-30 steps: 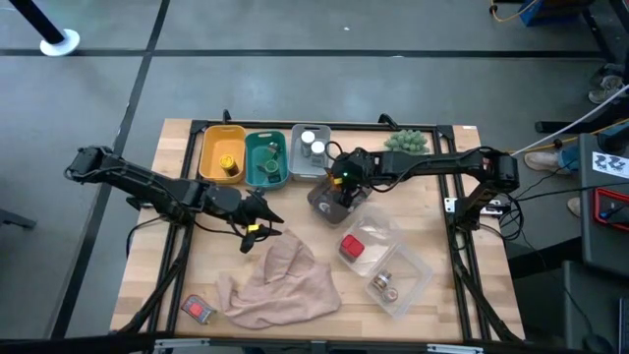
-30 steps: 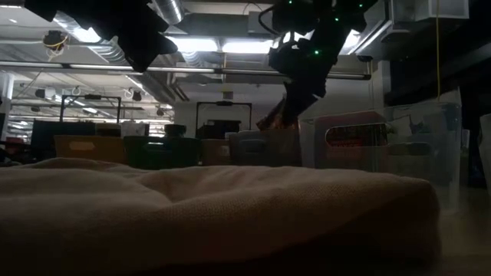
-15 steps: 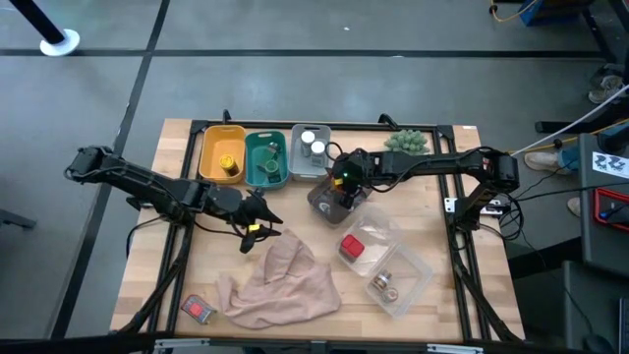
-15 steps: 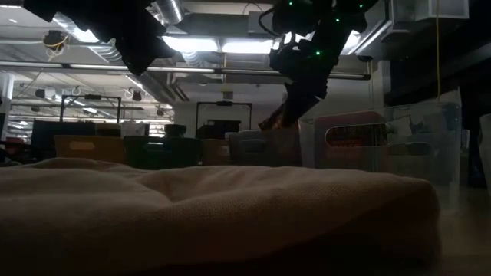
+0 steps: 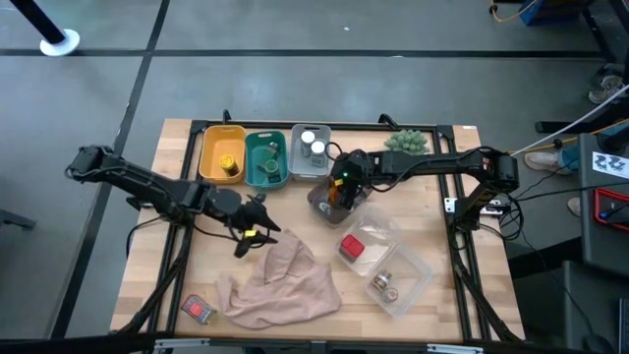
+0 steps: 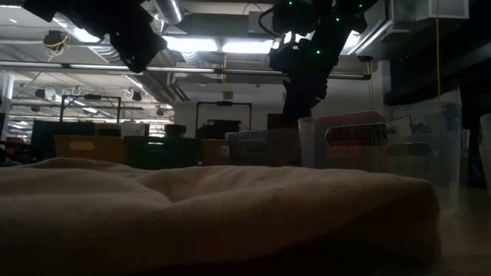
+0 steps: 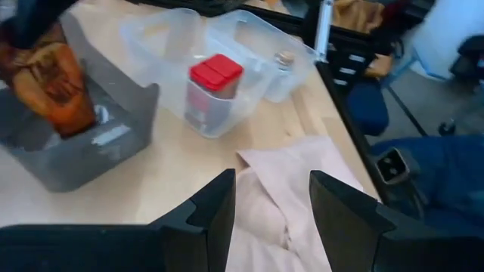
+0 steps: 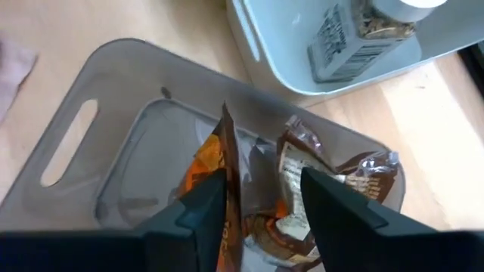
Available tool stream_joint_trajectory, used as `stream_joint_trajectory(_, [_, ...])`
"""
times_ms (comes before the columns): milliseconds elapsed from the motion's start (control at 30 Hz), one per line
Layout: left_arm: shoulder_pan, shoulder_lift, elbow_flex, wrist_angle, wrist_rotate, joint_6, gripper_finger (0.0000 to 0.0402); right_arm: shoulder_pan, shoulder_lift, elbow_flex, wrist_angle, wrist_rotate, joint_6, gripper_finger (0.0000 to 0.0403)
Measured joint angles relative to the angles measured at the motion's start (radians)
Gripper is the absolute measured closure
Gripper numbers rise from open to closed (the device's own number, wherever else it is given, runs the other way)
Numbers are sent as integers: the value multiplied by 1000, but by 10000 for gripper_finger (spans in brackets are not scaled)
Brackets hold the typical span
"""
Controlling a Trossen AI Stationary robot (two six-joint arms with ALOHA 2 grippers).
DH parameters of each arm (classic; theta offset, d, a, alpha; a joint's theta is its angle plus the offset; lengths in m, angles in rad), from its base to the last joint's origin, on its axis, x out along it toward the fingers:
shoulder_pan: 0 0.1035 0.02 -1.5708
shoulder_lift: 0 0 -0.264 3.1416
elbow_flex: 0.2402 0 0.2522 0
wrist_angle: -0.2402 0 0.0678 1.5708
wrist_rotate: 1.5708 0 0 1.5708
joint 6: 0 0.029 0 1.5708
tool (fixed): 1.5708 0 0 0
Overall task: Sort spices by type
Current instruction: Put the orange seasoning pack into the black bin, then put the red seasoning can into the left transparent bin
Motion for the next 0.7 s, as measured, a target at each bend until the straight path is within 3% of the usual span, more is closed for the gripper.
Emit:
stream_joint_trajectory(300, [-143, 0, 0, -99, 3, -7, 247, 1, 0, 119, -159, -12, -38, 231])
stream_joint_trajectory(533, [-297, 0, 0, -113, 3, -155, 247, 1, 0, 161, -156, -53, -38, 230])
stream_joint_trajectory(700, [-339, 0, 0, -3, -12, -294, 247, 2, 0, 161, -159, -60, -38, 230])
